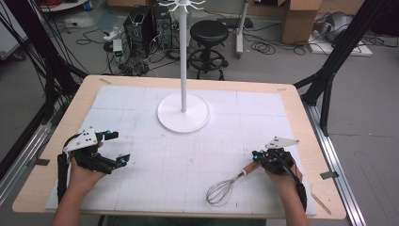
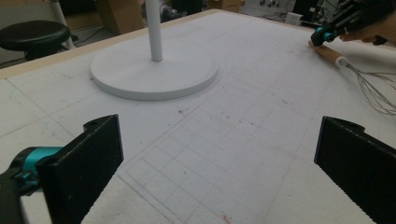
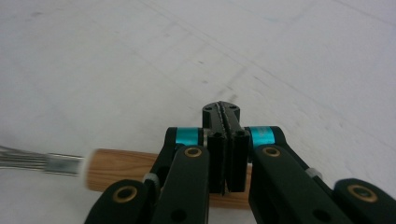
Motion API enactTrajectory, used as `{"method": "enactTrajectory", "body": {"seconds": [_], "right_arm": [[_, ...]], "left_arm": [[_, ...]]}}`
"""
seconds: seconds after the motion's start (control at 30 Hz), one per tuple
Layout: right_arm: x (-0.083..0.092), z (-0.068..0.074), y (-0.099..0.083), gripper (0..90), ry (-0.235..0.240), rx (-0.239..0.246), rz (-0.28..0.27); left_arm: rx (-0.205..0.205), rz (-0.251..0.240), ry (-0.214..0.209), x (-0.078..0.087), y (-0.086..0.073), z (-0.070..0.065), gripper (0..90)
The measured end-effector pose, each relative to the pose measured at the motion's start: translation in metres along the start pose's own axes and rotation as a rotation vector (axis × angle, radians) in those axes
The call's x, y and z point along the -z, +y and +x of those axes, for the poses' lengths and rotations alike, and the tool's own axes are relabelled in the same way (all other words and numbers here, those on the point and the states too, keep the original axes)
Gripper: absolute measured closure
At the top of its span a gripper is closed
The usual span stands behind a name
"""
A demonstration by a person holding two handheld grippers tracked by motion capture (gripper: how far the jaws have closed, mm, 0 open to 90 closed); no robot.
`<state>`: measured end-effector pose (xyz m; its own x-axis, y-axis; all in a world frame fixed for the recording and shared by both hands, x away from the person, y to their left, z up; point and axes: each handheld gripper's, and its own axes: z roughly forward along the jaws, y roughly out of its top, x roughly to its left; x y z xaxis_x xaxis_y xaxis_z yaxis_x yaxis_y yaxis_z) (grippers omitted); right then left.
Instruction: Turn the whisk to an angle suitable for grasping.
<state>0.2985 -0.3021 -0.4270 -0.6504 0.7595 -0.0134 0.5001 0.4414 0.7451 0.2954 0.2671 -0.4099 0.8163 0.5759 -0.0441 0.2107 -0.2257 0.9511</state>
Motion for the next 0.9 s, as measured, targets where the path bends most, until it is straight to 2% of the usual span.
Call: {"method": "enactTrajectory", "body": {"seconds": [0.17,0.3,0.4,0.53,0.77,0.9], "right_arm": [[0.011,0.029,0.007,89.3,0.098,0.097,-0.048],[0.017,0.055,0.003,89.4,0.157,0.171,-0.034],[0.021,0.066,-0.004,89.4,0.181,0.171,-0.029],[0.022,0.072,-0.010,89.4,0.201,0.170,-0.025],[-0.002,0.078,-0.013,89.6,0.169,0.180,0.050],[-0.009,0.080,-0.006,89.6,0.167,0.174,0.035]], "left_arm": [[0.003,0.001,0.003,0.000,0.000,0.000,1.7],[0.000,0.000,0.001,0.001,0.000,0.000,1.7],[0.001,-0.003,0.003,0.002,0.000,0.000,1.7],[0.001,-0.003,0.002,0.001,0.000,0.000,1.7],[-0.002,-0.008,0.000,0.000,0.002,-0.002,1.7],[0.000,0.000,0.002,0.000,0.002,-0.001,1.7]]}}
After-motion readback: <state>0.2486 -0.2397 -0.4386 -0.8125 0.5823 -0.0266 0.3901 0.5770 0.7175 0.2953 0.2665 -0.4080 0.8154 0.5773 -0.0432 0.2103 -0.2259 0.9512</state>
